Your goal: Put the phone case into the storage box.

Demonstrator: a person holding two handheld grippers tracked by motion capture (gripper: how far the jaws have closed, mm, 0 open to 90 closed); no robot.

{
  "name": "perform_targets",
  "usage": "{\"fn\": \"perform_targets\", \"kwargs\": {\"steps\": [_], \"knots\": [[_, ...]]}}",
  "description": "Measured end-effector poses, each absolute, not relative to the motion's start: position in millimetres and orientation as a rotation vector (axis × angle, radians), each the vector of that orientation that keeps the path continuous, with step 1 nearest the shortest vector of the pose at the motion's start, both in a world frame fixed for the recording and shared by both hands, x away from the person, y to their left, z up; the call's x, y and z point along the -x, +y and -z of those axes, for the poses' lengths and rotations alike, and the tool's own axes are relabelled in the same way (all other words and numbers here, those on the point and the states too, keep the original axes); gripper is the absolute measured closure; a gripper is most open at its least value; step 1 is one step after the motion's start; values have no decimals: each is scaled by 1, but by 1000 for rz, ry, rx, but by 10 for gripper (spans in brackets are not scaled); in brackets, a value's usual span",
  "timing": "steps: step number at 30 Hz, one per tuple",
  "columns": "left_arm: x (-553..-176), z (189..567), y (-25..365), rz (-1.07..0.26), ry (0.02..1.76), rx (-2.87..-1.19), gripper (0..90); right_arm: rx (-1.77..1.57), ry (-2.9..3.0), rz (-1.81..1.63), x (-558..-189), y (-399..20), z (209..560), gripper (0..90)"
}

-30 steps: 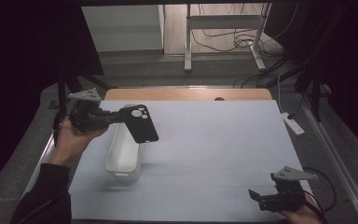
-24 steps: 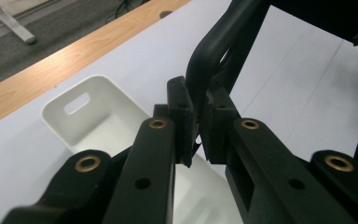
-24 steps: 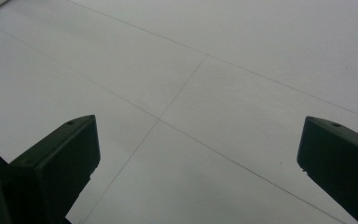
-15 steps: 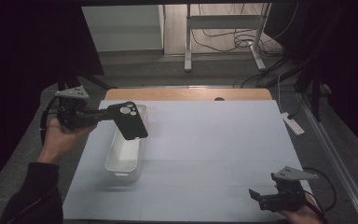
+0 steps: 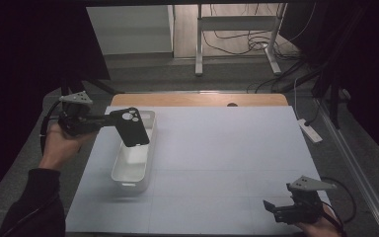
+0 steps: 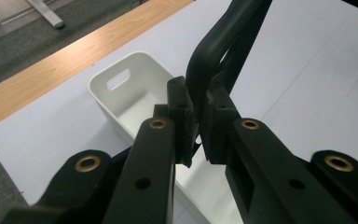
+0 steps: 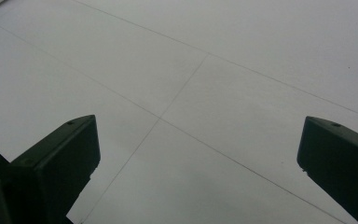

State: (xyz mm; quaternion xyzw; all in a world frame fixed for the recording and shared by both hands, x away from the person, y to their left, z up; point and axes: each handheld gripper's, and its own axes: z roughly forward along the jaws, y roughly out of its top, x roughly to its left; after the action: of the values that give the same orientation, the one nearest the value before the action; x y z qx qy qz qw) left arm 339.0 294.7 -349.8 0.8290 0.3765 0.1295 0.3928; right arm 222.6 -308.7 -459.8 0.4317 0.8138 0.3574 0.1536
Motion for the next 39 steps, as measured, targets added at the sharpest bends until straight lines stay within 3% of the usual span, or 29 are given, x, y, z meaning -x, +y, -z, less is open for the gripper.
{"fn": "perform_targets", "kwargs": {"steps": [39], "knots": [[-385, 385, 294, -353, 1014, -2106, 833, -1238, 2351, -1025, -223, -309, 460, 0]]}}
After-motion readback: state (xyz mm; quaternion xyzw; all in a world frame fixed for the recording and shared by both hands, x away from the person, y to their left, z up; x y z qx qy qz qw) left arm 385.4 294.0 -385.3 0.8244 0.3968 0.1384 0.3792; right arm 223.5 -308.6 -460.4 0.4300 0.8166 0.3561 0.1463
